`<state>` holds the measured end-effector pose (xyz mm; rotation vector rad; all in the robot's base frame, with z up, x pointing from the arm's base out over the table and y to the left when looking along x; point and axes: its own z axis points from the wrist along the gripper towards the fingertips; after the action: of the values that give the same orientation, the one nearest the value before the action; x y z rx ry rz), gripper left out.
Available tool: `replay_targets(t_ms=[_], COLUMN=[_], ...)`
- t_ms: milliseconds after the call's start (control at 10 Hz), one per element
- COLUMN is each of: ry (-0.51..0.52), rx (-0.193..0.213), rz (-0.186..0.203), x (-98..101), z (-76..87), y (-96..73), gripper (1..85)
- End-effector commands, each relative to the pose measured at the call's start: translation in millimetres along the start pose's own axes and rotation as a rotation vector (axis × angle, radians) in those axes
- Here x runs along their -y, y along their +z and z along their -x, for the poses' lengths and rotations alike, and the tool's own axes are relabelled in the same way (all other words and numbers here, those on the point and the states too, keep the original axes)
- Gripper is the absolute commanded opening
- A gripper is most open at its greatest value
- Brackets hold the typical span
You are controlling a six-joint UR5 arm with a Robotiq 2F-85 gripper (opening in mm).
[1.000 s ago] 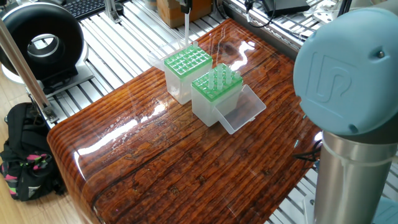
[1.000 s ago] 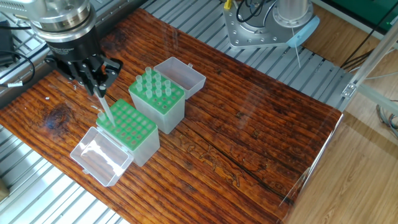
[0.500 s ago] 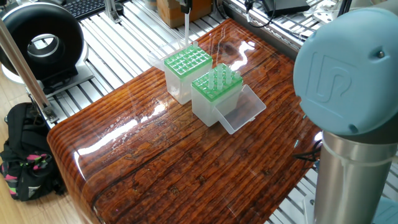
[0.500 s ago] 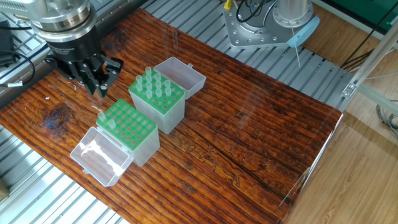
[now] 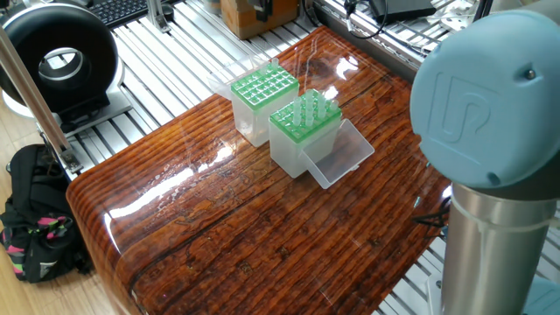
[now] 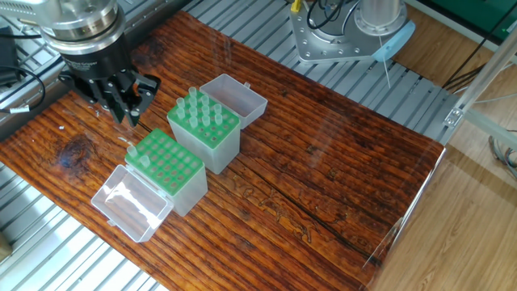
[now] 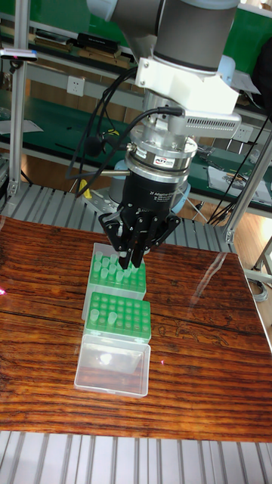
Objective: Transfer all large pipette tips from one holder to another
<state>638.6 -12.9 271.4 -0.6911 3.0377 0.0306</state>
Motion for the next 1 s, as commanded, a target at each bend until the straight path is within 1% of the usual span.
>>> replay_targets(t_ms=[0, 100, 200, 300, 400, 500, 600, 800, 900], ry=[0.024, 0.042, 0.06, 0.08, 0.108, 0.133, 0.14, 0.142, 0.13], rx=[-0.012, -0.016, -0.018, -0.018, -0.023, -0.039, -0.044, -0.044, -0.04], rz=[0.019, 0.021, 0.02, 0.019, 0.028, 0.039, 0.037, 0.024, 0.024], x=[-16.4, -25.0, -34.5, -42.3, -52.2, -61.6, -67.0, -67.7, -68.7], z=[-9.5, -17.7, -28.7, -40.1, -53.5, -66.7, -76.6, -88.4, -91.0], y=[-1.1, 2.5, 10.6, 22.3, 35.5, 45.3, 54.7, 65.6, 70.2], gripper=[25.3, 25.3, 25.3, 25.3, 25.3, 25.3, 25.0, 25.0, 25.0])
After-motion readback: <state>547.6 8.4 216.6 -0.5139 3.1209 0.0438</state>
